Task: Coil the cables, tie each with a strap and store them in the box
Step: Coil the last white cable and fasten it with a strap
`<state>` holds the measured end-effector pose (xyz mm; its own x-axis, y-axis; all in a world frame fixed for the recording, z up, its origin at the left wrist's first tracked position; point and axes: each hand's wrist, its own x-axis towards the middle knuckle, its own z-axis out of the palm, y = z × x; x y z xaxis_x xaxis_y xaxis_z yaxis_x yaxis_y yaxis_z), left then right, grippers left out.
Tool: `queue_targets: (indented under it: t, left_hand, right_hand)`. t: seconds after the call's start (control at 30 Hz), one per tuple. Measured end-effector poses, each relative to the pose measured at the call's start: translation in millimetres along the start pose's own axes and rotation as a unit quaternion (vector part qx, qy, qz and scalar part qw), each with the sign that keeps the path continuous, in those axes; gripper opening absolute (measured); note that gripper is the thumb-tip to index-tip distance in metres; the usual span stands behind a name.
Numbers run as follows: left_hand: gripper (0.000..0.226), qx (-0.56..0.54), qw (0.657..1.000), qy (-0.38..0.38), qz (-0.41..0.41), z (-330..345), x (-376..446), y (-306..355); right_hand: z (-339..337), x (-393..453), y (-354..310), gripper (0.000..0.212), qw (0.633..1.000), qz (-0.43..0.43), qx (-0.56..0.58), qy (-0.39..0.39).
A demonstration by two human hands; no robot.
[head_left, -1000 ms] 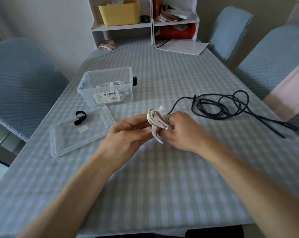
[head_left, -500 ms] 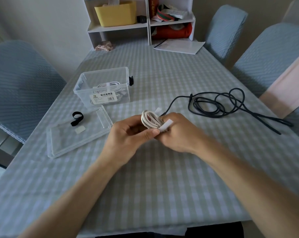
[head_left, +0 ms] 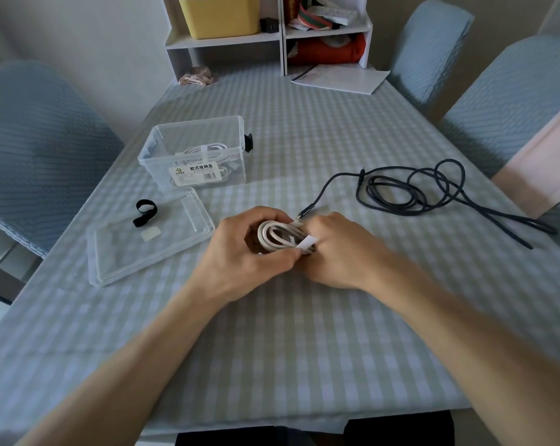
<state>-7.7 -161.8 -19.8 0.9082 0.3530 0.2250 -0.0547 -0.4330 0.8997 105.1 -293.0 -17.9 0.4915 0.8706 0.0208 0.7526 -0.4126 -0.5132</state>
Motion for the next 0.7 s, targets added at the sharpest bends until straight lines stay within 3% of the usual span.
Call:
queue_targets:
  t: [0.13,0.23,0.4,0.57,0.7]
  left_hand:
    - [0.03,0.002,1.0,-0.004,-0.01,-1,-1,-1]
    - [0.026,-0.009,1.0,-0.01,-0.01,-3,-1,-3]
    - [0.021,-0.038,0.999,-0.005,-0.009,-9,3,-7]
    - [0.018,-0.022,1.0,0.009,-0.015,-11,4,-11]
    - [0.021,-0.021,0.999,0.039,-0.031,-9,5,-10]
  right_hand:
    - [3,-2,3,0.012,1.0,-0.009,0.024,0.011]
    - [0,-4,6,0.027,0.997,-0.021,0.071,0.02]
    - [-18,-8,18,0.046,0.962,-0.032,0.261,-0.069]
    - [-1,-3,16,0.032,0.927,-0.06,0.354,0.105]
    - [6,-1,19,0.009,0.926,-0.105,0.337,0.132]
